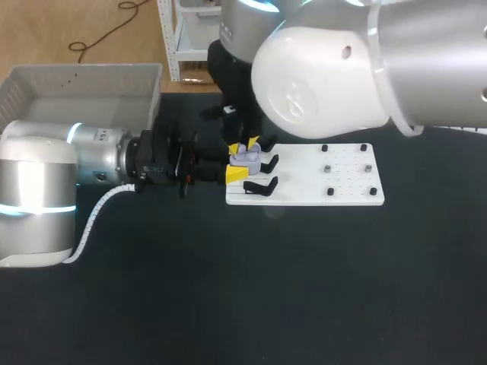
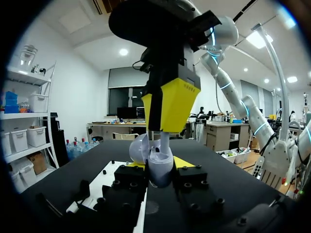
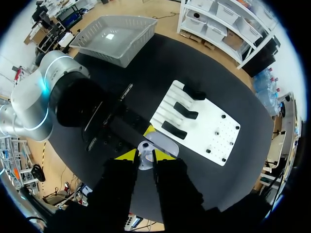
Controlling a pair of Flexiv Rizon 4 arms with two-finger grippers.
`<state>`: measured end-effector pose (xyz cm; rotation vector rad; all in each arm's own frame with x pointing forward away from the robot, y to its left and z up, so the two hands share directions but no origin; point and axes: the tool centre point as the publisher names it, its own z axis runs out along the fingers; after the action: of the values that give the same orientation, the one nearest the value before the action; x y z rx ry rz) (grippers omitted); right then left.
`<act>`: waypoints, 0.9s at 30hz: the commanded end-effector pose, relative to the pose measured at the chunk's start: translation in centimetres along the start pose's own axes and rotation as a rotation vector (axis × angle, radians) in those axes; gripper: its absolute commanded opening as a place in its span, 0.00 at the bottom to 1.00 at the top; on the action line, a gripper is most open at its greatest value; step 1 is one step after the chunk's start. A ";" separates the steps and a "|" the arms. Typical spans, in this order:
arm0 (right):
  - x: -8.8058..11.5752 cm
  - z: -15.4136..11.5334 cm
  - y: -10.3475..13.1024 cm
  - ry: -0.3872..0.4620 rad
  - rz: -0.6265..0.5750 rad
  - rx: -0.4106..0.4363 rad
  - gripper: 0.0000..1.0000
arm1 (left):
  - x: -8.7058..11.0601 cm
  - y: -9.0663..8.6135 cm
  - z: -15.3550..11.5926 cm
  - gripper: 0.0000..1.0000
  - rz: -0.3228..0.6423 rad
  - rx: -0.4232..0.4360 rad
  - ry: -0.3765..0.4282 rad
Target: Pick up each earbud case from the left stands, insert the matching earbuds, close the lid, and place the case in the box.
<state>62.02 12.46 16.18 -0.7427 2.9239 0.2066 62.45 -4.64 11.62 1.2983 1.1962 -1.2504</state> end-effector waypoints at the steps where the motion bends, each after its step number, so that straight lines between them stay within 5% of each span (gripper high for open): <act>1: -0.2 0.3 0.0 -0.001 0.002 0.000 0.00 | 0.0 -0.1 0.0 0.00 0.002 -0.005 0.000; 27: -0.3 1.6 0.0 0.015 0.001 0.013 0.00 | 0.0 -0.1 0.0 0.00 0.002 -0.005 0.000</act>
<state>62.45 12.77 15.19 -0.7469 2.9388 0.1862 62.41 -4.54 11.27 1.2983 1.1987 -1.2495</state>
